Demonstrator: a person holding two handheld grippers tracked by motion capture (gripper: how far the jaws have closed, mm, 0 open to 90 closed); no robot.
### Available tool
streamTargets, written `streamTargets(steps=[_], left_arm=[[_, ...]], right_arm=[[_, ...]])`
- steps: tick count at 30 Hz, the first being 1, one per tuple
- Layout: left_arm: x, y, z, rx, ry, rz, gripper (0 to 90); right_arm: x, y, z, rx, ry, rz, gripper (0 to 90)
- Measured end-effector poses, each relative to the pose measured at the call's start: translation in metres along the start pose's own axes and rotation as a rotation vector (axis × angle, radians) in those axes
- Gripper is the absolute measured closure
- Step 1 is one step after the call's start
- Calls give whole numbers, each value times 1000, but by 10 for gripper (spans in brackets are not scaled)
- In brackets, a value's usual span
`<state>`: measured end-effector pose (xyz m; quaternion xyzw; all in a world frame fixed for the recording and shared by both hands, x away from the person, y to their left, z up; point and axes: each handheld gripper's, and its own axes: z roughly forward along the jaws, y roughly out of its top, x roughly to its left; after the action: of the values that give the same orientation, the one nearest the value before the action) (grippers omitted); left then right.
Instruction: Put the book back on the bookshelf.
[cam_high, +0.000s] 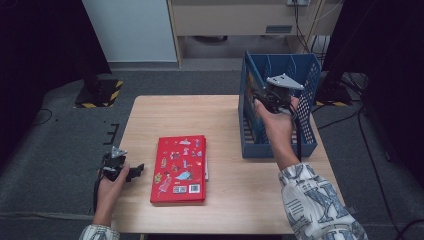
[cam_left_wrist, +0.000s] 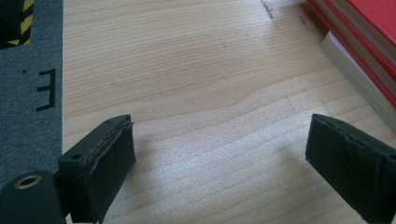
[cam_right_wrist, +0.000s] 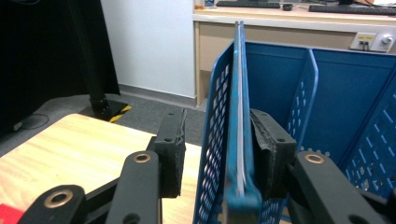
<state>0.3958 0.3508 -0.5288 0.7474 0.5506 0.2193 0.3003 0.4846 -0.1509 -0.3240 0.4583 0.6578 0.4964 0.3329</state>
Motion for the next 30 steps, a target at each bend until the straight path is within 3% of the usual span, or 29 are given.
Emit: streamTargets(steps=[6,15,30], left_arm=[[0,0,0,1,1,1,78],[0,0,0,-2,0,1,78],[0,0,0,-2,0,2,78]], right_arm=[[5,-7,-8,6,32,-10,584],[23,-11,-5,27,69,-57,589],[23,-12,-3,37,78,-47,557]])
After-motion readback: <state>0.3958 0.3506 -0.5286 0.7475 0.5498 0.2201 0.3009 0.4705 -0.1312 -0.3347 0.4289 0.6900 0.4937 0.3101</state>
